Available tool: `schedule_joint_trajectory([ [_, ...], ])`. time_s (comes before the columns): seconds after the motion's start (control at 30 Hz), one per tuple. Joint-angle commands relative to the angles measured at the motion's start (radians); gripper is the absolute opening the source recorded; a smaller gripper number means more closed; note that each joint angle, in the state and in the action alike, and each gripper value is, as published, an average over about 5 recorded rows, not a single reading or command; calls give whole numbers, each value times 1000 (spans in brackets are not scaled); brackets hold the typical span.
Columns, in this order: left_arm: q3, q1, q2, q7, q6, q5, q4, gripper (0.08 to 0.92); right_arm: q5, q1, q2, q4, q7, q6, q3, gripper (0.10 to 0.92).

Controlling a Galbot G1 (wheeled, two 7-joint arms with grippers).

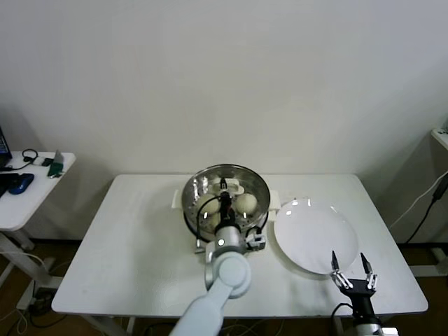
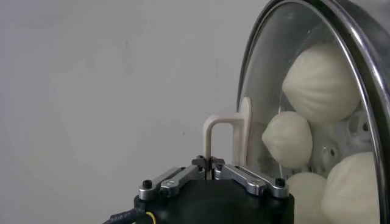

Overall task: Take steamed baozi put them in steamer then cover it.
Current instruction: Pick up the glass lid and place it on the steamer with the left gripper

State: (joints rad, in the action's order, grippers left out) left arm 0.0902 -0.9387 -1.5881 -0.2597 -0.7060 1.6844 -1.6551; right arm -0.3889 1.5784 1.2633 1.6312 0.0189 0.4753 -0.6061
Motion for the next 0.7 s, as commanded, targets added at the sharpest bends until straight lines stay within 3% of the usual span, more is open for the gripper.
schedule_joint_trajectory([
  [0.03, -1, 1, -10, 17, 0, -10, 10, 131, 0, 1, -1, 2, 2, 1, -2, 823],
  [0.7, -4, -6, -2, 20, 7, -15, 11, 131, 10, 7, 6, 6, 7, 5, -5, 823],
])
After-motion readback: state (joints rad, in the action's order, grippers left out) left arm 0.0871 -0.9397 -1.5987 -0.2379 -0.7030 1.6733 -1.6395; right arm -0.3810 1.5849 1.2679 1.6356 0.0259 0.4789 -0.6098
